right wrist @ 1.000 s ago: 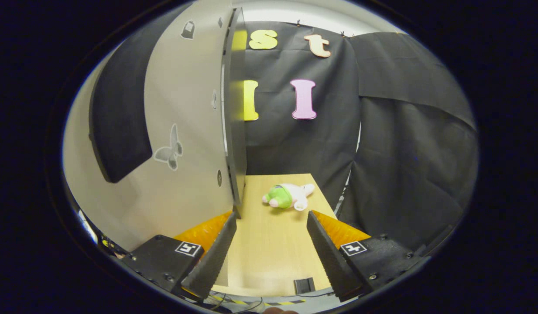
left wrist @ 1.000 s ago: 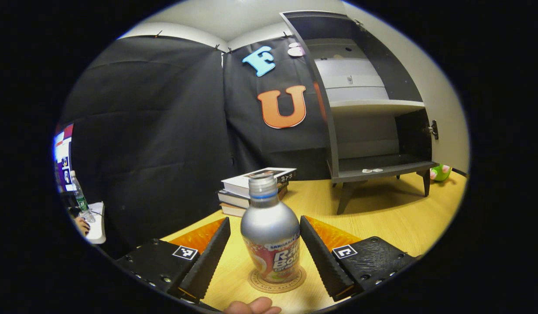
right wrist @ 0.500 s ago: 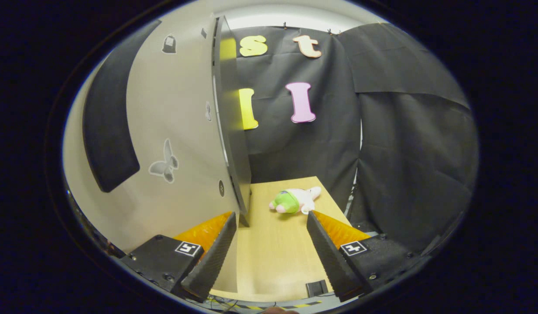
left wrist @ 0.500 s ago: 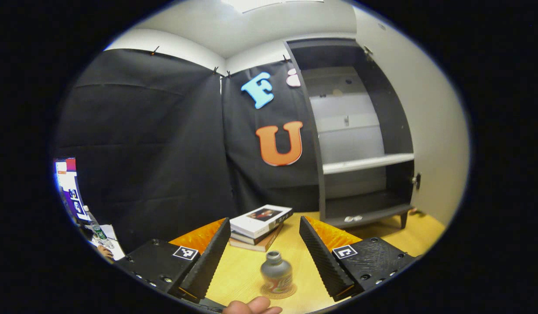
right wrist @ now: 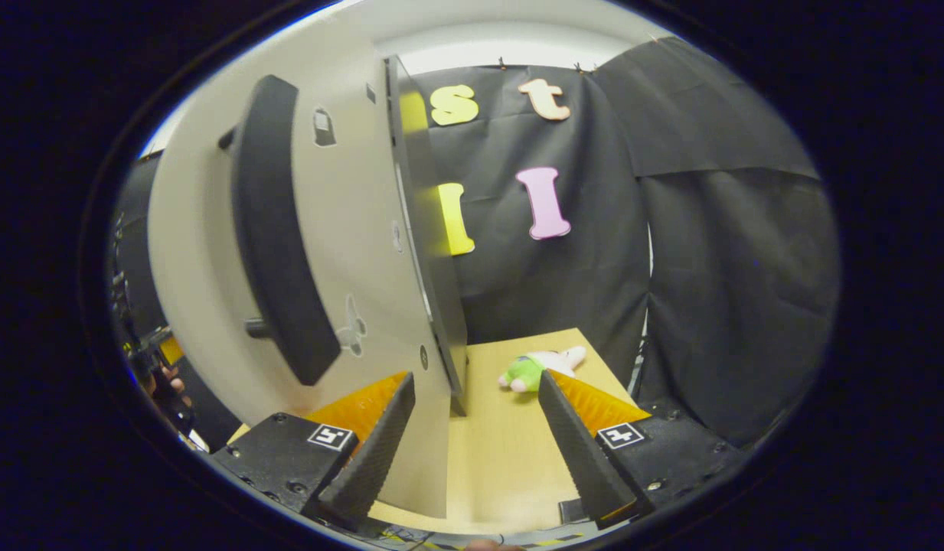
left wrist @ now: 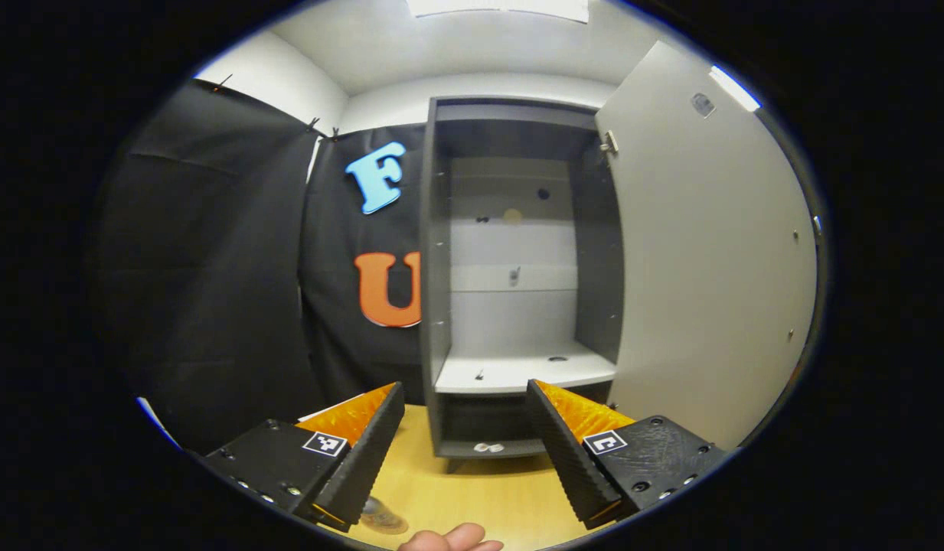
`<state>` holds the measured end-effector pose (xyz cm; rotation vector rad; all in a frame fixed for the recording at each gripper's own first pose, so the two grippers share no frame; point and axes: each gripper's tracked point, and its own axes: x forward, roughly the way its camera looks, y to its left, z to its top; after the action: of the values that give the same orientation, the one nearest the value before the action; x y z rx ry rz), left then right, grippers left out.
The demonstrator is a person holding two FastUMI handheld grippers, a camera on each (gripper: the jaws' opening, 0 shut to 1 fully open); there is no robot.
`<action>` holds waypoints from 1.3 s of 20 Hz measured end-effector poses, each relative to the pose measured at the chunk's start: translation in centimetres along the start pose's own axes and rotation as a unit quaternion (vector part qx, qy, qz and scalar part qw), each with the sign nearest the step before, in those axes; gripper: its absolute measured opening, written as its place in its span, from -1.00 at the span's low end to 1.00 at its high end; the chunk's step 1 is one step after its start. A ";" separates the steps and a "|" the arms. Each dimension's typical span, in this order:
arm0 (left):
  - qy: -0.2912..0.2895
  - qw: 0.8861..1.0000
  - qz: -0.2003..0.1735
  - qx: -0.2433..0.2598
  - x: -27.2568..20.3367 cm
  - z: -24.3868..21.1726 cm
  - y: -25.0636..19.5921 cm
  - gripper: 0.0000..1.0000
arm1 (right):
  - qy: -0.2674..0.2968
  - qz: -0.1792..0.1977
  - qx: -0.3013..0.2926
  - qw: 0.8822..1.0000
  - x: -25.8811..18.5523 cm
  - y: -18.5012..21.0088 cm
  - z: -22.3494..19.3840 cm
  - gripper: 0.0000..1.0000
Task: Open the cabinet door with the right hand, grasp the bottle in the cabinet with the left hand and place it on the coaster, then close the cabinet door with the right hand.
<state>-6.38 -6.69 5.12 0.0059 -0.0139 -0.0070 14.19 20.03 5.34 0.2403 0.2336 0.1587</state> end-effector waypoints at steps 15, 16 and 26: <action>0.014 0.997 -0.081 -0.012 1.2 -0.9 -5.3 0.93 | -0.106 -0.065 -0.001 0.992 -4.3 0.4 6.9 0.94; 0.011 0.997 -0.078 -0.012 1.1 -0.8 -4.9 0.92 | -0.102 -0.058 0.011 0.993 -4.0 0.8 6.6 0.93; 0.000 1.000 -0.011 -0.020 -0.5 -1.0 2.5 0.92 | -0.083 0.058 0.034 0.994 -2.2 11.4 7.0 0.92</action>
<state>-6.89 -4.22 4.17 -0.0346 -0.0144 -0.0290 12.32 29.02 15.29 0.3332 0.0586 0.2456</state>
